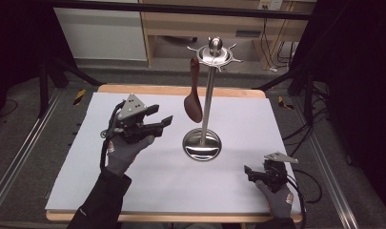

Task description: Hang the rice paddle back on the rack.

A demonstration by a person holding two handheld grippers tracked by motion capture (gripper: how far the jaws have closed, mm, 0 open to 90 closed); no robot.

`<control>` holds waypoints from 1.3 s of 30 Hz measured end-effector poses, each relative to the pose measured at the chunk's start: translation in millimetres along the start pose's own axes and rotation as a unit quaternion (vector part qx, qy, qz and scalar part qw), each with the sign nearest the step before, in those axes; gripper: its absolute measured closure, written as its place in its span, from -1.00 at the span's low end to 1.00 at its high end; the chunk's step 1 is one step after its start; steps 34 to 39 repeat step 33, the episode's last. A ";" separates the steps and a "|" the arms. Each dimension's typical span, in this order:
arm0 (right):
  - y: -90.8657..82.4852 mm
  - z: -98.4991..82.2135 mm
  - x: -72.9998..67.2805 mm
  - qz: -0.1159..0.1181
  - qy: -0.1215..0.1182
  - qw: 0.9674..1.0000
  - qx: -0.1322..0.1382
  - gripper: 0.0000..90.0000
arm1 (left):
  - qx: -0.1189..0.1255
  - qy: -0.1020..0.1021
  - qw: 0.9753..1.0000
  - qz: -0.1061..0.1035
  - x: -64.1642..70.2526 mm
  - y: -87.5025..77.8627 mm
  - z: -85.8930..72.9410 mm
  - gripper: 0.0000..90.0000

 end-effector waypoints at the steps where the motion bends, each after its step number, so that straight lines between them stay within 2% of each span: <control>1: 0.3 0.0 0.0 -0.003 -0.002 1.000 0.003 -0.70 | -0.004 -0.009 1.000 0.001 -3.5 -2.0 -11.2 -0.13; 3: 0.2 -0.2 0.3 -0.002 -0.005 1.000 0.005 -0.70 | -0.015 -0.013 1.000 0.004 -6.9 -3.3 -24.7 -0.13; 4: 0.2 -0.2 0.3 -0.002 -0.005 1.000 0.005 -0.70 | -0.015 -0.013 1.000 0.004 -6.9 -3.3 -24.7 -0.13; 7: 0.5 -1.4 -0.2 -0.004 -0.007 1.000 0.002 -0.71 | -0.031 -0.021 0.999 0.008 -12.0 -6.5 -45.3 -0.13; 8: 0.5 -1.4 -0.2 -0.004 -0.007 1.000 0.002 -0.71 | -0.031 -0.021 0.999 0.008 -12.0 -6.5 -45.3 -0.13; 9: 0.3 -2.1 -1.4 -0.002 -0.001 1.000 -0.002 -0.71 | -0.038 -0.026 0.999 0.007 -13.5 -9.2 -57.3 -0.13; 11: 0.6 -2.3 -1.7 -0.004 -0.001 1.000 -0.002 -0.72 | -0.045 -0.026 0.999 0.008 -14.4 -11.3 -66.7 -0.14; 12: 0.9 -2.2 -0.4 -0.004 -0.009 1.000 0.000 -0.73 | -0.045 -0.026 0.999 0.008 -14.4 -11.3 -66.7 -0.14; 13: 0.8 -2.3 -0.6 -0.004 -0.007 1.000 0.000 -0.73 | -0.051 -0.031 0.998 0.011 -16.2 -13.7 -77.6 -0.14; 15: 0.7 -2.6 -0.5 -0.004 -0.005 1.000 0.000 -0.75 | -0.060 -0.037 0.997 0.015 -20.1 -16.6 -87.8 -0.15; 16: 0.6 -3.0 0.2 -0.005 -0.006 1.000 0.001 -0.76 | -0.060 -0.037 0.997 0.015 -20.1 -16.6 -87.8 -0.15; 18: 0.0 -3.4 0.9 -0.005 -0.005 1.000 0.000 -0.76 | -0.068 -0.043 0.997 0.021 -24.8 -20.4 -99.3 -0.16; 19: -0.2 -3.4 1.1 -0.006 -0.004 1.000 0.000 -0.76 | -0.077 -0.053 0.995 0.026 -29.3 -22.4 -109.4 -0.16; 24: -0.8 -4.2 2.6 -0.013 -0.005 1.000 -0.003 -0.77 | -0.101 -0.059 0.992 0.041 -39.1 -30.7 -131.6 -0.17; 25: -0.5 -4.6 3.6 -0.013 -0.010 1.000 -0.004 -0.77 | -0.101 -0.059 0.992 0.041 -39.1 -30.7 -131.6 -0.18; 27: -0.4 -5.1 2.8 -0.015 -0.008 1.000 -0.008 -0.78 | -0.110 -0.066 0.990 0.051 -44.7 -36.5 -144.2 -0.19; 28: -0.4 -5.1 2.8 -0.015 -0.008 1.000 -0.008 -0.78 | -0.110 -0.066 0.990 0.051 -44.7 -36.5 -144.2 -0.19; 29: 0.2 -5.7 2.4 -0.015 -0.014 1.000 -0.011 -0.78 | -0.120 -0.068 0.989 0.058 -48.3 -39.7 -154.3 -0.20; 30: 0.2 -5.7 2.4 -0.015 -0.014 1.000 -0.011 -0.78 | -0.120 -0.068 0.989 0.058 -48.3 -39.7 -154.3 -0.20; 33: 1.0 -6.2 1.5 -0.017 -0.015 1.000 -0.017 -0.78 | -0.138 -0.079 0.985 0.070 -55.9 -44.0 -167.8 -0.21; 39: 1.0 -6.2 1.5 -0.017 -0.015 1.000 -0.017 -0.78 | -0.138 -0.079 0.985 0.070 -55.9 -44.0 -167.8 -0.21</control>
Point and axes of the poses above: each handheld gripper's, and its own axes: y roughly forward along the jaws, z roughly out of its top, x roughly to its right, the point moved 2 cm from there along y, roughly forward along the jaws, and after that the axes turned 4 degrees about x, right-handed, at the moved point
